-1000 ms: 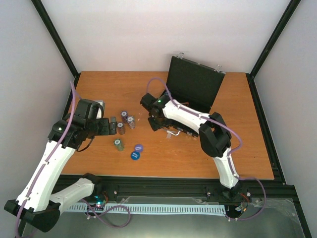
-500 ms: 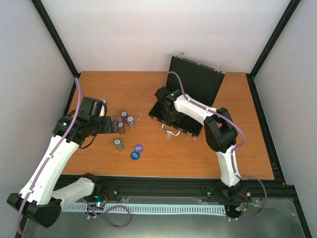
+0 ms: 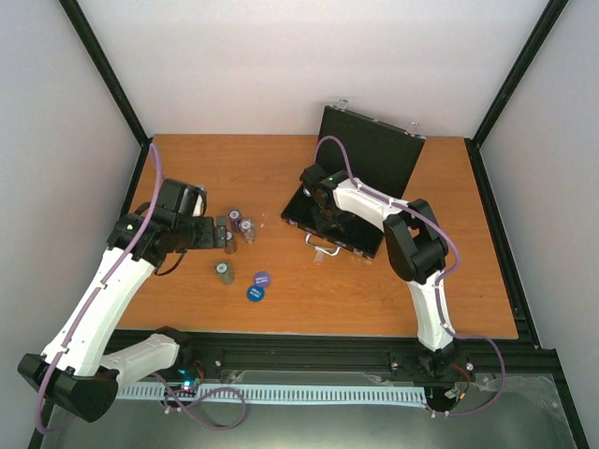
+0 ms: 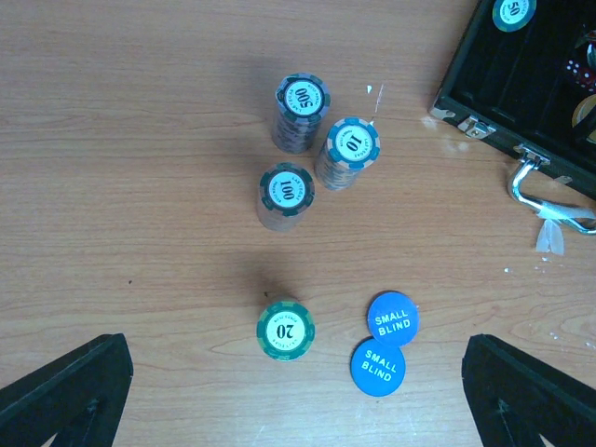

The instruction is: Pack up texas hold em set

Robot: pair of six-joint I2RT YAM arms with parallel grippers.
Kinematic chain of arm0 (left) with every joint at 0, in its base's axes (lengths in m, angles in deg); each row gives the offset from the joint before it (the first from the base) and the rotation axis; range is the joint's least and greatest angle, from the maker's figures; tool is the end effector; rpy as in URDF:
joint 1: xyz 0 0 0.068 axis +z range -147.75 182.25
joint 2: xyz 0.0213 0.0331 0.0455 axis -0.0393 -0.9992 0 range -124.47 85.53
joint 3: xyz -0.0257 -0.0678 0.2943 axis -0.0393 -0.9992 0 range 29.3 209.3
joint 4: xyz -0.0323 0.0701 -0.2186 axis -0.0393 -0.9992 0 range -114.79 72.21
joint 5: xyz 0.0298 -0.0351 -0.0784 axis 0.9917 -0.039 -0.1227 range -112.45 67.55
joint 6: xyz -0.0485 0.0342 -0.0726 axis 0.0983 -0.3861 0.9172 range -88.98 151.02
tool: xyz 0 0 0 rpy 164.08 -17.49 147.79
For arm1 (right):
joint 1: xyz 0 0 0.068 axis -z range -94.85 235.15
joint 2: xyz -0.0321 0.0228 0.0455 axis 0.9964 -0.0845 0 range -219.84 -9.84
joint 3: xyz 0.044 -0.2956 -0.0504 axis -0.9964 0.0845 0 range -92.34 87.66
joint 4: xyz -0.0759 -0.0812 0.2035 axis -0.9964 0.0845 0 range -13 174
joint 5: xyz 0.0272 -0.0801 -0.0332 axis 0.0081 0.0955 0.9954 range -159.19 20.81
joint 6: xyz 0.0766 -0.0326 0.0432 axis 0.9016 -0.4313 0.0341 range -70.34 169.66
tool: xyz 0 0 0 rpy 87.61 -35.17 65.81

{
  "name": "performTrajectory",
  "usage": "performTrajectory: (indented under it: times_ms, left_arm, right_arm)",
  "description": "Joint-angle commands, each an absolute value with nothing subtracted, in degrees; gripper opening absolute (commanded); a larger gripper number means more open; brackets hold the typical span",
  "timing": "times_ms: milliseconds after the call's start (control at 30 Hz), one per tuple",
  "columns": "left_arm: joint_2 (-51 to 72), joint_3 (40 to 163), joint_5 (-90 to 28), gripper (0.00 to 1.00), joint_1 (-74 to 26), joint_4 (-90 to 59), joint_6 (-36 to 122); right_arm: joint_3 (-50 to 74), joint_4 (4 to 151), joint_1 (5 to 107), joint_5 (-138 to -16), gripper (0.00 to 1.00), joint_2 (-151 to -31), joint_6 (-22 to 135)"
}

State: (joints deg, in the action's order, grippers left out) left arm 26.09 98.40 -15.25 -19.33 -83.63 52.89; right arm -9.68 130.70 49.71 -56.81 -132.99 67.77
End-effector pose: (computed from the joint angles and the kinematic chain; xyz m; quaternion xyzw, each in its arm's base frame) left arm 0.1506 -0.0482 0.3314 -0.0207 0.9549 -0.0516 0.2918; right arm 0.3592 0.2334 0.1678 -0.1395 0.9802 -0.0550 0.1295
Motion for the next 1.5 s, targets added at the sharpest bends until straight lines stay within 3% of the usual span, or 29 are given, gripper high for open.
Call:
performTrajectory:
  times_ms: [0,333,900,1133,1467]
  left_arm:
    - [25.8,99.6,-15.9,1.00,-19.2,-82.6,52.8]
    - [25.1,99.9,-16.2,1.00,-19.2,-82.4,52.8]
    - [25.3,100.7,-16.5,1.00,-19.3,-82.1,52.6]
    - [25.5,101.0,-16.6,1.00,-19.2,-82.3,52.5]
    - [25.1,102.3,-16.7,1.00,-19.3,-82.5,52.5]
  right_arm:
    - [-8.6,128.9,50.6,-56.3,0.29,-134.1,67.2]
    - [-9.4,129.3,51.6,-57.9,0.33,-136.1,66.5]
    - [-11.8,132.4,51.9,-60.1,0.63,-135.2,65.8]
    - [-12.9,133.7,51.9,-60.6,0.68,-132.3,66.1]
    - [-18.5,138.4,48.7,-62.1,0.81,-127.9,66.3]
